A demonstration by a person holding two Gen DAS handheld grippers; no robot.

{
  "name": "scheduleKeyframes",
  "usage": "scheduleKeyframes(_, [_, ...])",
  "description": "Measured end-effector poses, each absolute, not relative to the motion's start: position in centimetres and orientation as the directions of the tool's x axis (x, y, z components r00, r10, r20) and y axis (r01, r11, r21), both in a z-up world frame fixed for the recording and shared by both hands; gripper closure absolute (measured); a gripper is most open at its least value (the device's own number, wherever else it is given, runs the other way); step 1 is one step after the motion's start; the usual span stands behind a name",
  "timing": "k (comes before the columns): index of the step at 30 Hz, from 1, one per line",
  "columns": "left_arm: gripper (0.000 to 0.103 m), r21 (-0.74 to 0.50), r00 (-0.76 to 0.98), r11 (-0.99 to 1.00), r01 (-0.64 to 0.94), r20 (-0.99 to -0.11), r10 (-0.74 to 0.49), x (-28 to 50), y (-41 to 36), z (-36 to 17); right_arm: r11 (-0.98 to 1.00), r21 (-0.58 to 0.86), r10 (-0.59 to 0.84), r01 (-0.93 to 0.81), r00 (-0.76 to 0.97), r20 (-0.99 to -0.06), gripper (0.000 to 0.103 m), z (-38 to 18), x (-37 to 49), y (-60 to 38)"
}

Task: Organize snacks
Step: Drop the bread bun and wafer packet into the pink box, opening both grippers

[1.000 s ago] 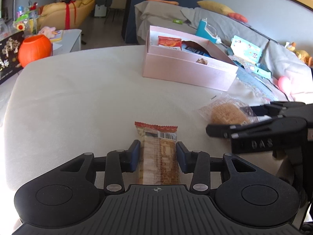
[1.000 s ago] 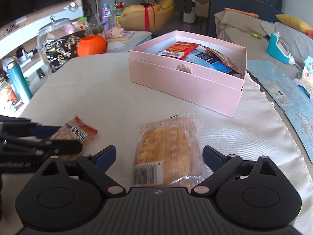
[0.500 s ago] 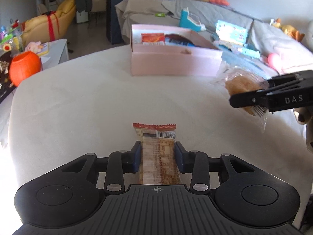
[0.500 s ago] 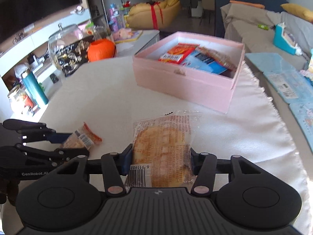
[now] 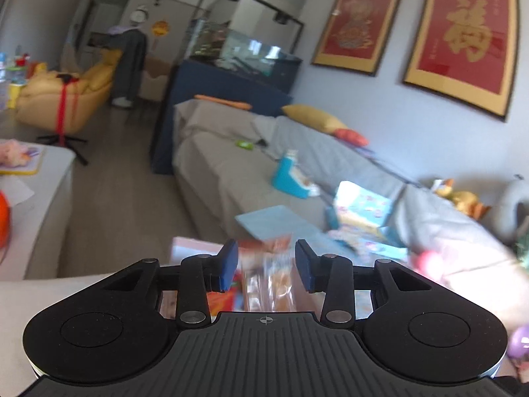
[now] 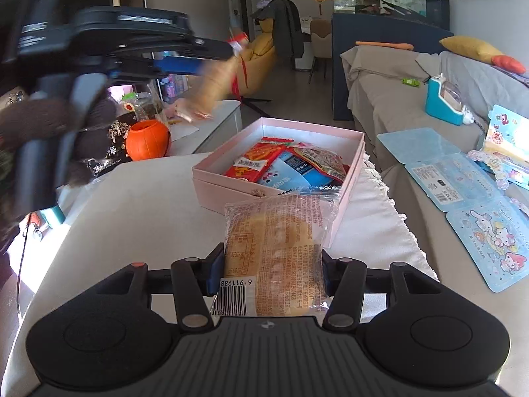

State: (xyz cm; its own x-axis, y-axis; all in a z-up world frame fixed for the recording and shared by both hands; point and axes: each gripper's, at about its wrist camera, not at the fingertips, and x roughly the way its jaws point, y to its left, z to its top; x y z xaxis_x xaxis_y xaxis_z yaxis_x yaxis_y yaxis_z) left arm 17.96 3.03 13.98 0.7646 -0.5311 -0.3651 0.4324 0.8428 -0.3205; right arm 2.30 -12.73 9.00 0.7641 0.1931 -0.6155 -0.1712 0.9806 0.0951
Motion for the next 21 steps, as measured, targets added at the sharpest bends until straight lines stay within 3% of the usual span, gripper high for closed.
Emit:
scheduleKeyframes(5, [0.061,-0.352,0.726,0.848,0.397,-0.445,-0.525,14.2,5.8,8.7,0.979,0.161,0.199,-0.126,0.759,-0.62,0.051,8.7,3.1,-14.7])
scheduleKeyframes(9, [0.061,-0.333,0.703,0.871,0.362,-0.516,-0.49,10.6,7.0,5.9,0.97,0.203,0.224,-0.134,0.821,-0.525,0.05,12.2,6.7,-14.6])
scheduleKeyframes(11, [0.061,-0.271,0.709,0.898,0.346,-0.551,-0.44,8.9,7.0,5.3,0.969,0.204,0.217,-0.138,0.87,-0.443,0.042,14.3,9.6,-14.1])
scheduleKeyframes(12, [0.061,-0.229,0.72,0.912,0.341,-0.56,-0.41,8.0,7.1,5.2,0.973,0.185,0.202,-0.135,0.887,-0.416,0.018,15.1,11.1,-13.7])
scheduleKeyframes(13, [0.061,-0.185,0.732,0.923,0.338,-0.564,-0.381,7.0,7.1,5.0,0.979,0.158,0.186,-0.132,0.893,-0.411,0.006,15.5,12.5,-13.3])
scheduleKeyframes(16, [0.061,-0.12,0.742,0.937,0.329,-0.58,-0.335,4.8,7.4,4.3,0.989,0.104,0.145,-0.109,0.866,-0.478,0.007,14.7,15.1,-12.6])
scheduleKeyframes(21, [0.061,-0.089,0.742,0.961,0.263,-0.617,-0.26,2.5,7.4,2.1,0.98,0.178,0.178,-0.093,0.815,-0.552,0.007,9.6,10.3,-12.7])
